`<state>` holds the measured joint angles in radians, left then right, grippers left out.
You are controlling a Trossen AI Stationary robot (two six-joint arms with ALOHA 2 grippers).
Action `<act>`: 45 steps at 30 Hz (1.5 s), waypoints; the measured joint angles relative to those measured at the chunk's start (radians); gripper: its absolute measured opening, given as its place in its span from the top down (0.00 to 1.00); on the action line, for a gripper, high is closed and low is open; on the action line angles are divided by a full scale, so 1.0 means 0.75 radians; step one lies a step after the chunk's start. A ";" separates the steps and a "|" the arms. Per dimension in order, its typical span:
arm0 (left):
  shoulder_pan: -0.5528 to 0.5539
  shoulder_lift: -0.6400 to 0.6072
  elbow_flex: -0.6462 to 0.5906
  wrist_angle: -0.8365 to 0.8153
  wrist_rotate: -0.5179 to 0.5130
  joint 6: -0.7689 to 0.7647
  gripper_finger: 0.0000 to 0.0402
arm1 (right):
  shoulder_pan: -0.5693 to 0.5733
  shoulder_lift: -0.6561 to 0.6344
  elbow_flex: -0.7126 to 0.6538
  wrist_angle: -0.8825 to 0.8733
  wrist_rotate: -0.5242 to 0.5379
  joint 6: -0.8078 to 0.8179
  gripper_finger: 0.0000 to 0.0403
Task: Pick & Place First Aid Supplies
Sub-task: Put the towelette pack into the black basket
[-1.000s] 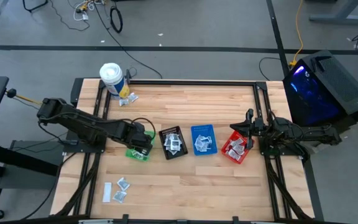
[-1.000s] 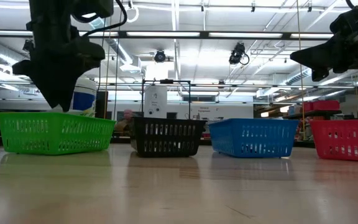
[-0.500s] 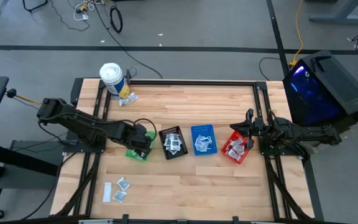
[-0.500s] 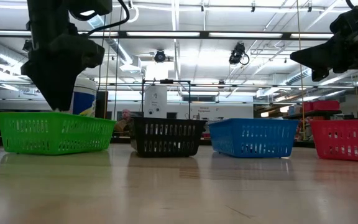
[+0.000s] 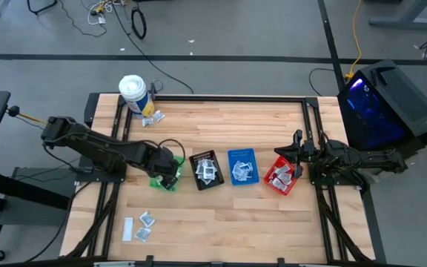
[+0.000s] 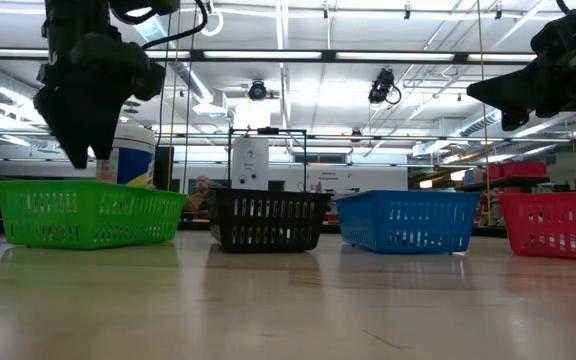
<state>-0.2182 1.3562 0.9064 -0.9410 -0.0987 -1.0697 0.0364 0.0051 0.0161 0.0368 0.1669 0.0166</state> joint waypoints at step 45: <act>0.853 0.311 0.302 -0.212 -0.639 1.144 0.88 | 0.000 0.000 0.000 0.000 0.000 0.000 0.94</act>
<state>0.4215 1.5896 1.1328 -1.0997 -0.5781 -0.2118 0.0362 0.0048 0.0161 0.0368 0.1669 0.0166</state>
